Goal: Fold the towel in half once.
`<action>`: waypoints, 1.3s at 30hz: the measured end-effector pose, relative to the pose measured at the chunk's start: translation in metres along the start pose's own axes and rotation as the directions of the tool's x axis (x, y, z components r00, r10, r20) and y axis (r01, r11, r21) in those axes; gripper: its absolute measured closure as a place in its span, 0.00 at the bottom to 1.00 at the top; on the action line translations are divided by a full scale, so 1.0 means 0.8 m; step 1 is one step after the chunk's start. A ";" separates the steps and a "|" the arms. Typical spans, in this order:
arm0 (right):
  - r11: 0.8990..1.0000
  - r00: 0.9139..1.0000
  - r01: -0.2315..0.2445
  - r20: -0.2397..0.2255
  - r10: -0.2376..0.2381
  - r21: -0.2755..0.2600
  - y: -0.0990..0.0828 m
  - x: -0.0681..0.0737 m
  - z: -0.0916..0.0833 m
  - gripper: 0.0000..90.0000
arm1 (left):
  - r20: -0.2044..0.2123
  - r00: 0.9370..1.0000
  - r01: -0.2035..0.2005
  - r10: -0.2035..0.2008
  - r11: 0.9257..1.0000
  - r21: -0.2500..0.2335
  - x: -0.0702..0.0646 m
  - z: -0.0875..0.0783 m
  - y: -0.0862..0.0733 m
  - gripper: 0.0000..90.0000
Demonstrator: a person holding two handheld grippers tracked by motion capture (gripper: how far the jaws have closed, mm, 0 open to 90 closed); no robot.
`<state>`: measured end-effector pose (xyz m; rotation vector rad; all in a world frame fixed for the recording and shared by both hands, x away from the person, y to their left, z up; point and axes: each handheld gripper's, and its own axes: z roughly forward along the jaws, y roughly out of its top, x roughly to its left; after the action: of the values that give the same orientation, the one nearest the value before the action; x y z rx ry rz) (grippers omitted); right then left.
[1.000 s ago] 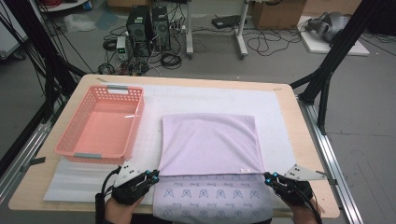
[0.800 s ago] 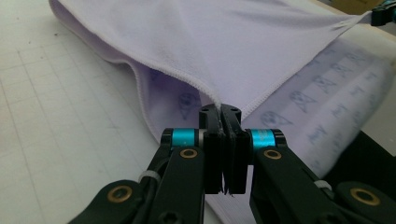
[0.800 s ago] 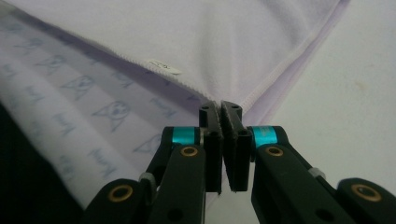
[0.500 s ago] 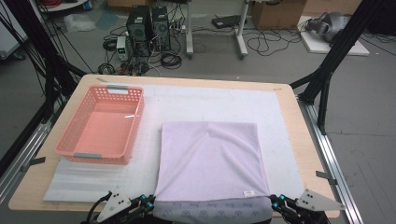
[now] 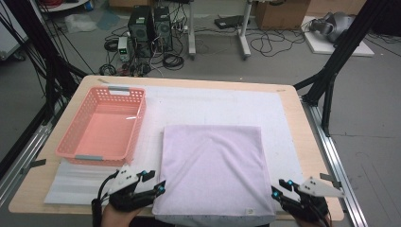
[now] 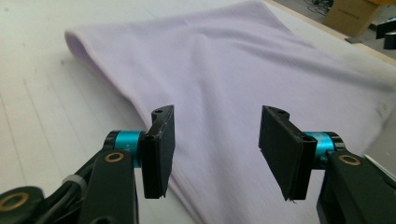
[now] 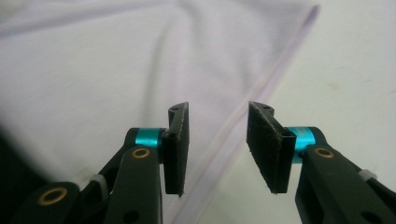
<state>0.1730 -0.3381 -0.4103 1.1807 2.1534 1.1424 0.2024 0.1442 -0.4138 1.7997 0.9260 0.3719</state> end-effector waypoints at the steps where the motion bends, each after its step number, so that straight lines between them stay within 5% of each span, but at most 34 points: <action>1: 1.000 1.000 -0.012 0.022 0.012 -0.001 0.005 -0.006 0.009 0.64 | -0.008 1.000 0.004 -0.004 1.000 0.001 0.006 0.010 0.008 0.51; 7: 0.998 0.997 -0.053 0.059 0.052 0.015 0.025 -0.037 0.057 0.62 | -0.063 0.997 0.035 -0.034 0.999 0.027 0.036 0.055 0.039 0.48; 17: 0.999 1.000 -0.028 0.001 0.028 0.035 0.049 -0.067 0.098 0.60 | -0.165 0.986 0.043 -0.027 0.995 0.094 0.091 0.120 0.064 0.41; 23: 0.998 0.999 -0.037 -0.013 0.038 0.047 0.064 -0.093 0.128 0.52 | -0.176 0.984 0.057 -0.039 0.994 0.096 0.115 0.153 0.075 0.38; 27: 0.998 0.999 -0.037 0.014 0.036 0.060 0.081 -0.113 0.155 0.45 | -0.214 0.974 0.098 -0.075 0.990 0.103 0.131 0.174 0.074 0.39; 30: 0.994 0.997 -0.072 0.011 0.072 0.082 0.094 -0.123 0.178 0.38 | -0.279 0.957 0.124 -0.084 0.984 0.128 0.137 0.187 0.066 0.43; 32: 0.989 0.995 -0.097 0.018 0.096 0.110 0.101 -0.128 0.196 0.32 | -0.253 0.964 0.125 -0.085 0.981 0.149 0.137 0.193 0.063 0.43; 36: 0.979 0.996 -0.082 0.052 0.073 0.189 0.104 -0.128 0.221 0.30 | -0.263 0.962 0.114 -0.071 0.982 0.151 0.136 0.192 0.063 0.50; 39: 0.978 0.998 -0.056 0.041 0.049 0.201 0.107 -0.123 0.220 0.49 | -0.240 0.969 0.095 -0.055 0.983 0.158 0.134 0.191 0.062 0.73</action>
<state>0.3883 -0.3143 -0.4421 1.3417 2.2656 0.9319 0.3900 0.1148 -0.4514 1.8952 1.2197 0.4776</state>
